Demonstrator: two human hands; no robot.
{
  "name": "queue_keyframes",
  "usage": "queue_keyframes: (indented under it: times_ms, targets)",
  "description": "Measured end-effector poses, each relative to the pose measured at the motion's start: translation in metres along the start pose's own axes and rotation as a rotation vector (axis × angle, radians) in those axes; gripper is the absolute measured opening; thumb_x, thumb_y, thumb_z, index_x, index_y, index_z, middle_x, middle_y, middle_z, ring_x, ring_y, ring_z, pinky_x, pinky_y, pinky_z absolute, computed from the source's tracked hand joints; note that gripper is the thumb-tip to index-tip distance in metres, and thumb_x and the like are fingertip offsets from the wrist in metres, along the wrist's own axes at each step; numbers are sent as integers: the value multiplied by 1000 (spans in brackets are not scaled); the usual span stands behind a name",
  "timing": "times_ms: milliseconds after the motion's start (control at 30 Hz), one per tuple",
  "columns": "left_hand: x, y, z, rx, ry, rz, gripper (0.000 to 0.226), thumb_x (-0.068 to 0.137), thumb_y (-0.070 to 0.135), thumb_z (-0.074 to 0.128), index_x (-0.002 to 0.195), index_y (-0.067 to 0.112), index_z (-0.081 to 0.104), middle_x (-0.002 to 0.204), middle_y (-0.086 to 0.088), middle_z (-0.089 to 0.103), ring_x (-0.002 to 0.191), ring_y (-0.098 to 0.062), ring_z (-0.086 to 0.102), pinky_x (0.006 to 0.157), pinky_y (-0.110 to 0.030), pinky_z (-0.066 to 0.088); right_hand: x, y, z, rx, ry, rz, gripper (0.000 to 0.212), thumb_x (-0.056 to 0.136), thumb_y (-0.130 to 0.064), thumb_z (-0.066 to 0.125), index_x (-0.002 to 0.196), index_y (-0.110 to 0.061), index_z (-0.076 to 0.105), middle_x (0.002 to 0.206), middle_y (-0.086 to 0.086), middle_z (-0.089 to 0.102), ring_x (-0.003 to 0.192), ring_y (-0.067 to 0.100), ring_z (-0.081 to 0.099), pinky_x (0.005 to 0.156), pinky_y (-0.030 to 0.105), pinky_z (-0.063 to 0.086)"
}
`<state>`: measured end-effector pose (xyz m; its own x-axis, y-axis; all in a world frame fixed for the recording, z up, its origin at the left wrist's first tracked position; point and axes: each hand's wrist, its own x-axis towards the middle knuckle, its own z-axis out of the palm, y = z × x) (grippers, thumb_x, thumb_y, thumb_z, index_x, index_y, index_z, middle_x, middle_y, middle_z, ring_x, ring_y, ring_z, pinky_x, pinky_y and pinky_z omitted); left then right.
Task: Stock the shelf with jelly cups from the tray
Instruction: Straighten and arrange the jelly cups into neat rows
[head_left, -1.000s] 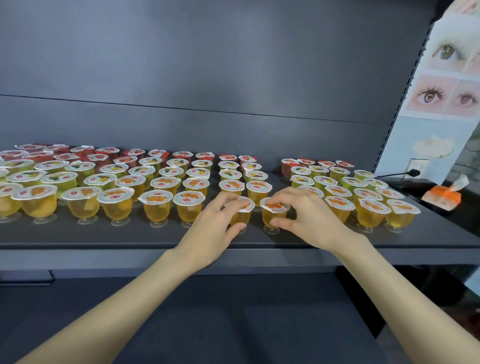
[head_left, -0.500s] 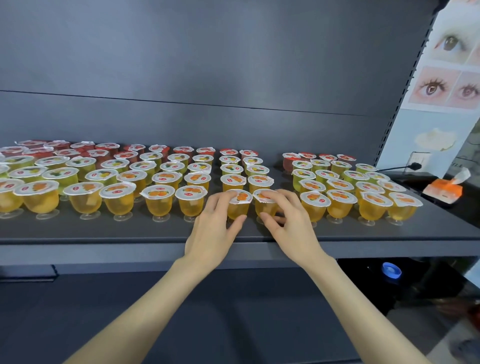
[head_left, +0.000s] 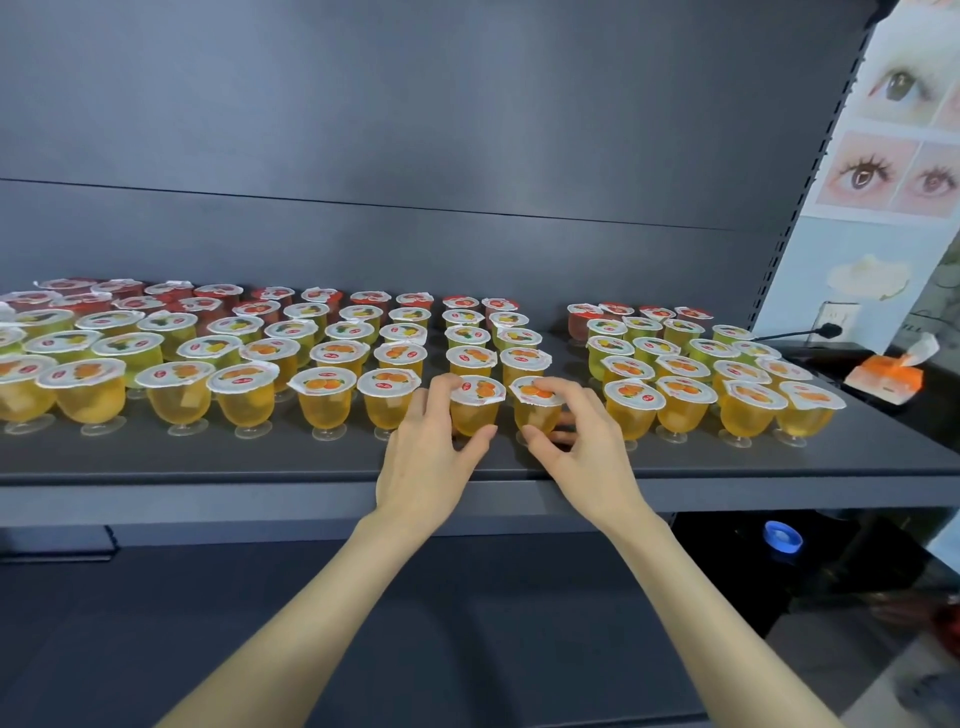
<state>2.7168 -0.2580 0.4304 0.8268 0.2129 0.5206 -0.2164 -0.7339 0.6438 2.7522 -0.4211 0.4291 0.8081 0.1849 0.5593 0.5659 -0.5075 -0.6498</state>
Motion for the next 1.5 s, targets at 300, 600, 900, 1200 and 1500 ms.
queue_keyframes:
  times_ms: [300, 600, 900, 1200, 1500]
  targets:
    - [-1, 1, 0, 11, 2, -15, 59, 84, 39, 66, 133, 24, 36, 128, -1, 52, 106, -20, 59, 82, -37, 56, 1, 2, -1, -10, -19, -13, 45, 86, -21, 68, 126, -31, 49, 120, -11, 46, 97, 6, 57, 73, 6, 48]
    - [-1, 2, -3, -2, -10, -24, 62, 84, 37, 67, 134, 23, 34, 128, 0, 55, 108, -19, 60, 85, -35, 55, 0, 1, 1, -45, -13, 1, 46, 88, -21, 66, 129, -30, 47, 128, -4, 48, 97, 6, 56, 72, 6, 47]
    - [-14, -2, -7, 10, 10, 51, 60, 86, 33, 65, 136, 20, 33, 121, -1, 59, 103, -16, 61, 81, -27, 52, -3, -4, 1, -57, -21, 32, 67, 87, -21, 67, 143, -27, 32, 141, -2, 44, 111, 9, 54, 80, 7, 44]
    - [-35, -3, -30, -9, -17, 74, 43, 91, 26, 57, 130, 15, 43, 127, -2, 53, 109, -15, 55, 83, -23, 44, -24, -22, -15, -136, -43, 84, 65, 89, -21, 65, 144, -25, 30, 143, -1, 39, 123, 16, 49, 96, 29, 47]
    - [32, 30, -65, 140, 28, 349, 26, 91, 26, 58, 114, 14, 60, 113, -1, 59, 103, -14, 54, 82, -26, 47, 24, -53, -57, -385, -10, 14, 41, 92, -27, 59, 131, -18, 50, 135, 0, 48, 114, 14, 51, 83, 19, 41]
